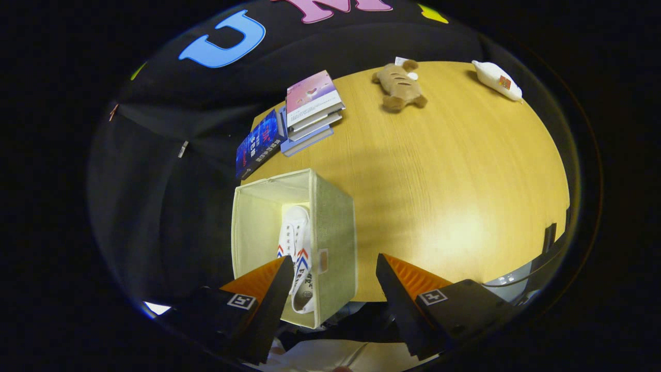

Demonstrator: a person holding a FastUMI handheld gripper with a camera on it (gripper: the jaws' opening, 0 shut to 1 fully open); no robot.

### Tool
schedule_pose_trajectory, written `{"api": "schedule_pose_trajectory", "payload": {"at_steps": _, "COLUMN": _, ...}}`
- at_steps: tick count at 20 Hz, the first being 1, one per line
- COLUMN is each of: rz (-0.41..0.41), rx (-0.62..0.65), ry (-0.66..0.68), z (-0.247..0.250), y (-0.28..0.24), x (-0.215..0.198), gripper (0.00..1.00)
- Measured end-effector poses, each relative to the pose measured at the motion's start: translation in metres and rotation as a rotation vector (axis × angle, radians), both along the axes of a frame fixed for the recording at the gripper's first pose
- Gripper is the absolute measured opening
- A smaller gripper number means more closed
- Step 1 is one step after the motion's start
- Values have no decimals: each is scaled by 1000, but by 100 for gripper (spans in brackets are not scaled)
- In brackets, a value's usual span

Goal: Open the storage box then place both shoes into the box .Put the left shoe in first, then the right shoe, with the right side of both shoes facing outward in a uniform manner.

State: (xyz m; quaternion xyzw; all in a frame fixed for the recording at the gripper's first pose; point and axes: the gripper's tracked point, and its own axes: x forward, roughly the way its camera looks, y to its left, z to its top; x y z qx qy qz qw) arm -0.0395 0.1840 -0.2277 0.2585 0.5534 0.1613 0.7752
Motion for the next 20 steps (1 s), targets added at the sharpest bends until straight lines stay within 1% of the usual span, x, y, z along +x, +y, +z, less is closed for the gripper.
{"api": "schedule_pose_trajectory", "payload": {"at_steps": 7, "rz": -11, "rx": -139, "ry": -217, "z": 12, "y": -59, "x": 6, "gripper": 98}}
{"api": "schedule_pose_trajectory", "payload": {"at_steps": 10, "rz": 2, "rx": -203, "ry": -293, "z": 11, "y": -81, "x": 5, "gripper": 98}}
{"api": "schedule_pose_trajectory", "payload": {"at_steps": 13, "rz": 37, "rx": -264, "ry": -374, "z": 10, "y": -101, "x": 4, "gripper": 99}}
{"api": "schedule_pose_trajectory", "payload": {"at_steps": 15, "rz": 42, "rx": -285, "ry": -437, "z": 15, "y": -113, "x": 4, "gripper": 99}}
{"api": "schedule_pose_trajectory", "payload": {"at_steps": 17, "rz": 22, "rx": -284, "ry": -505, "z": 25, "y": -125, "x": 9, "gripper": 99}}
{"api": "schedule_pose_trajectory", "payload": {"at_steps": 20, "rz": -30, "rx": -254, "ry": -608, "z": 45, "y": -142, "x": 20, "gripper": 99}}
